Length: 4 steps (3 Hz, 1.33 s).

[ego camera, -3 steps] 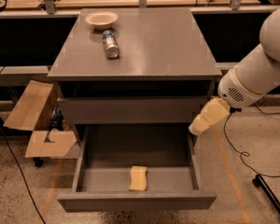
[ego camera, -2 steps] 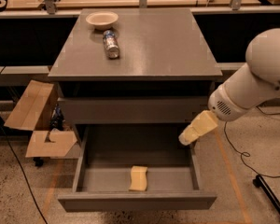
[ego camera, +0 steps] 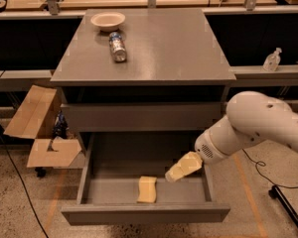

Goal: Pick sponge from middle drawer and place on counter

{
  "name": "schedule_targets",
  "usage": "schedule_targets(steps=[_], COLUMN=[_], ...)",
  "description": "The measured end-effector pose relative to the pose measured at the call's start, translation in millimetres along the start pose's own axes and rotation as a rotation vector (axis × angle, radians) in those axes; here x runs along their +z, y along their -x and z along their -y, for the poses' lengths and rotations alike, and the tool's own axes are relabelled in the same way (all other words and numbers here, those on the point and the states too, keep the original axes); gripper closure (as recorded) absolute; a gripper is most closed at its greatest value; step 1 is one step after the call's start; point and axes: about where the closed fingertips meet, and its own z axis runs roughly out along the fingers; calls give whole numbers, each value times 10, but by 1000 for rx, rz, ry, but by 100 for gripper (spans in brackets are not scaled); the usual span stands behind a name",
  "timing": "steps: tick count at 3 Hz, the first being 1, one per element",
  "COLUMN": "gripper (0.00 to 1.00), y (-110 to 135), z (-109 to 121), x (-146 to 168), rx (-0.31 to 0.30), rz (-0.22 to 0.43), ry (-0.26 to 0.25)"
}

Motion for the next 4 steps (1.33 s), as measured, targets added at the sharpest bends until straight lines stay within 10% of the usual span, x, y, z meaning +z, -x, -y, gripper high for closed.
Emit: schedule_targets(steps=[4], gripper=[0], y=[318], z=[-52], x=[1366], rx=[48], rz=[37], ry=[61])
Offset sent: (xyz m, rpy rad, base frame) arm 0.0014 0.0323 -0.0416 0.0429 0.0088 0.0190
